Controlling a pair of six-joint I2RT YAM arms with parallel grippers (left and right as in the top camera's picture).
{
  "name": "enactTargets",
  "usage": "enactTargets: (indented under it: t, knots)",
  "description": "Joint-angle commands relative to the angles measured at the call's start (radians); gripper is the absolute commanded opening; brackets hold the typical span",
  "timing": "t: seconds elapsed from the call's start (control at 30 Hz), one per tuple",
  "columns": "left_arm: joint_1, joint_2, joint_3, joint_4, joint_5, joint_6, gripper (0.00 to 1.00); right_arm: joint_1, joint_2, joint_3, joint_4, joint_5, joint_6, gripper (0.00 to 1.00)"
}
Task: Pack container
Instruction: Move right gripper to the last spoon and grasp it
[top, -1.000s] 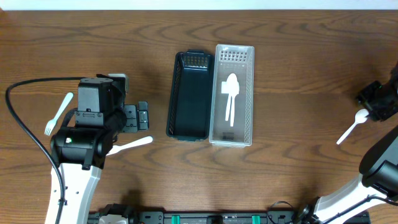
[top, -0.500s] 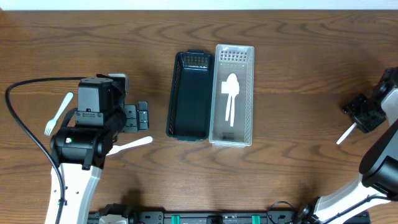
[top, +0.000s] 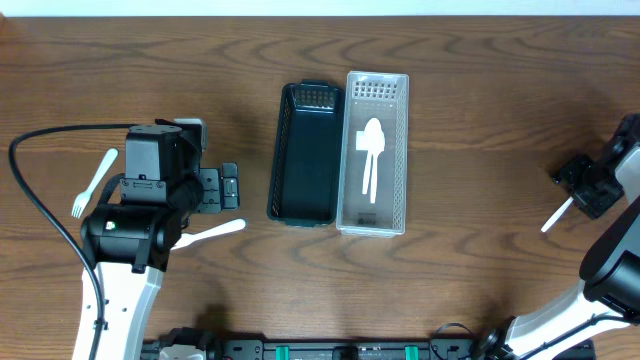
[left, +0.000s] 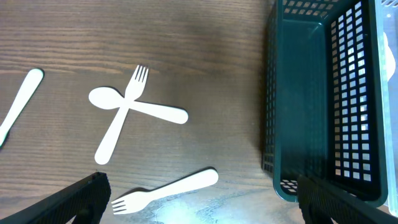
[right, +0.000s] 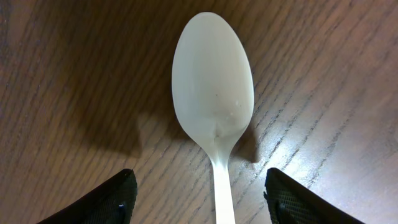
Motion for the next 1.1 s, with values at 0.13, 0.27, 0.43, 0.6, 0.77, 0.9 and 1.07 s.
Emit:
enactTargets:
  t: [0.13, 0.27, 0.43, 0.6, 0.77, 0.9, 1.07]
  knots:
    - [0.005, -0.005, 0.018, -0.003, 0.003, 0.014, 0.98, -0.016, 0.074, -0.007, -0.002, 0.019, -0.013, 0.70]
    - [0.005, -0.005, 0.018, -0.003, 0.003, 0.014, 0.98, -0.015, 0.090, -0.007, -0.003, 0.019, -0.013, 0.70]
    - [0.005, -0.005, 0.018, -0.003, 0.003, 0.014, 0.98, -0.018, 0.090, -0.008, -0.006, 0.019, -0.013, 0.57]
    - [0.005, -0.005, 0.018, -0.003, 0.003, 0.014, 0.98, -0.017, 0.090, -0.008, -0.008, 0.019, -0.013, 0.32]
    - [0.005, -0.005, 0.018, -0.003, 0.003, 0.014, 0.98, -0.016, 0.090, -0.008, -0.013, 0.018, -0.013, 0.17]
    - [0.005, -0.005, 0.018, -0.003, 0.003, 0.014, 0.98, -0.016, 0.089, -0.008, -0.010, 0.005, -0.012, 0.10]
    - [0.005, -0.005, 0.018, -0.004, 0.003, 0.014, 0.98, 0.000, 0.073, -0.003, -0.014, -0.064, -0.008, 0.02]
